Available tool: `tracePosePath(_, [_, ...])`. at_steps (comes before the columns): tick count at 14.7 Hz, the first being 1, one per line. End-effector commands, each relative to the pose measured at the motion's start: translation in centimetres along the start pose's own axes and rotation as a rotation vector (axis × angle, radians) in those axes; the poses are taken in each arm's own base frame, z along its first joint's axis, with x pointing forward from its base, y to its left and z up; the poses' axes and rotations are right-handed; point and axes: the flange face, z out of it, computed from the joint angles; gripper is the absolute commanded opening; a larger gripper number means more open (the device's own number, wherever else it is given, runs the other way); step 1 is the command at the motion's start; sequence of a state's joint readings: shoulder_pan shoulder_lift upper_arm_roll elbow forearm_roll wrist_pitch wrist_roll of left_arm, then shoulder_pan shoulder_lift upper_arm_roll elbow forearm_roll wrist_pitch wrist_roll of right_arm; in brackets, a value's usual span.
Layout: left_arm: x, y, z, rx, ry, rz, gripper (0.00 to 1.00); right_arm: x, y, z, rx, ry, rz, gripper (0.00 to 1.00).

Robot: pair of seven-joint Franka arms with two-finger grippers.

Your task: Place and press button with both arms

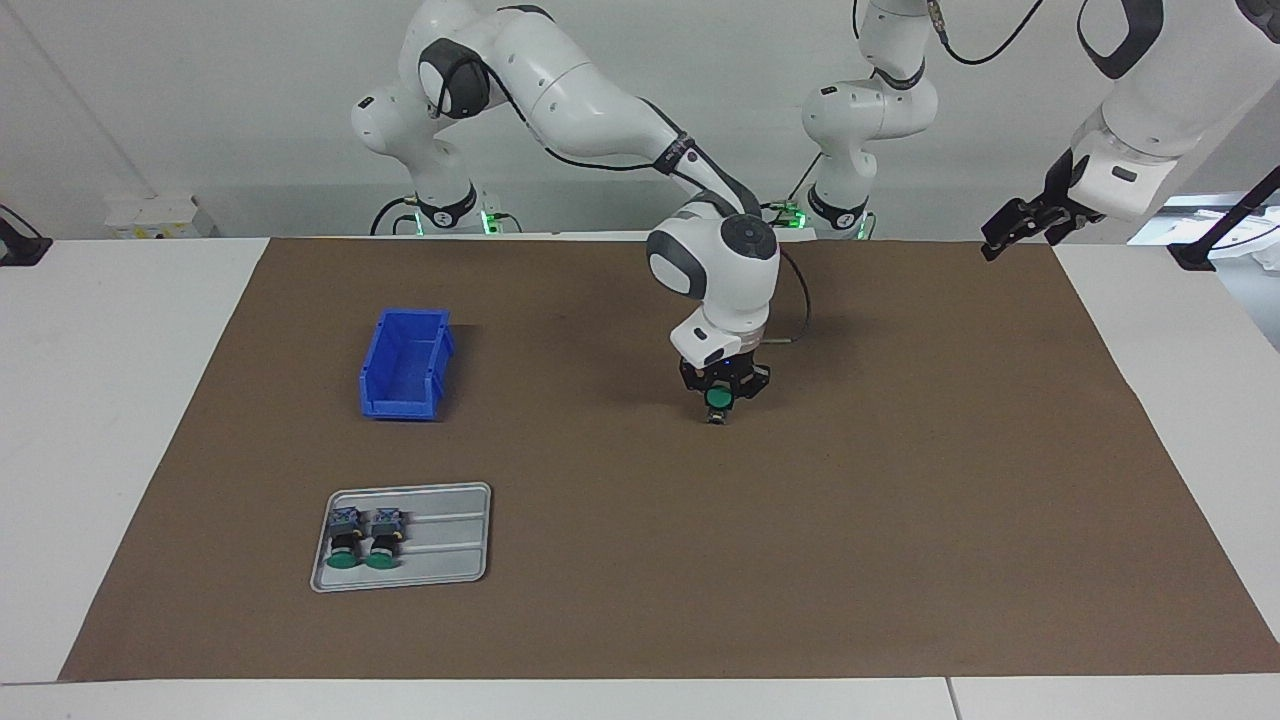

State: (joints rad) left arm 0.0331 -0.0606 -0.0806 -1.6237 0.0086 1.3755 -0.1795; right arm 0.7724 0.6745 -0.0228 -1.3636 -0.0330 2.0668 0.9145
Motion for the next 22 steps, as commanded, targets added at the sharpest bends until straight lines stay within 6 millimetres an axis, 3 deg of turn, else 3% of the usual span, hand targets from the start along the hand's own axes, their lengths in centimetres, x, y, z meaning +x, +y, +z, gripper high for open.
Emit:
tracePosePath(1, [-0.3,0.0,-0.4,-0.011,0.008,0.002,1.00,3.3,4.4,-4.2,-0.015,-0.034,-0.109,0.00])
tracePosePath(3, [-0.4,0.0,-0.3,-0.011,0.006,0.002,1.00,3.9,8.1,-7.3,-0.045,-0.066,-0.138,0.00])
tracePosePath(6, [-0.4,0.0,-0.3,-0.009,0.007,0.002,1.00,1.6,19.7,-10.5,-0.054,-0.062,-0.181,0.00])
tracePosePath(8, [-0.4,-0.1,-0.3,-0.009,0.005,-0.001,1.00,-0.5,27.5,-10.7,-0.037,-0.046,-0.249,0.00])
tracePosePath(10, [-0.4,-0.1,-0.3,-0.009,0.005,-0.001,1.00,-1.3,36.1,-10.5,-0.022,-0.021,-0.320,0.00])
tracePosePath(12, [-0.4,-0.1,-0.3,-0.009,0.005,-0.003,1.00,-1.6,41.1,-9.5,-0.014,0.017,-0.351,0.00])
tracePosePath(14, [-0.3,-0.2,-0.3,-0.010,0.005,-0.006,1.00,-0.4,45.9,-8.8,-0.019,0.036,-0.349,0.00])
tracePosePath(16, [-0.3,-0.4,-0.3,-0.010,0.005,-0.009,1.00,0.2,49.2,-8.6,-0.025,0.030,-0.345,0.00])
tracePosePath(17, [-0.3,-0.3,-0.3,-0.010,0.005,-0.008,1.00,0.2,49.8,-8.4,-0.026,0.027,-0.333,0.00])
tracePosePath(22, [-0.3,-0.7,-0.3,-0.011,0.003,-0.015,1.00,0.4,50.2,-4.9,-0.024,0.025,-0.304,0.00])
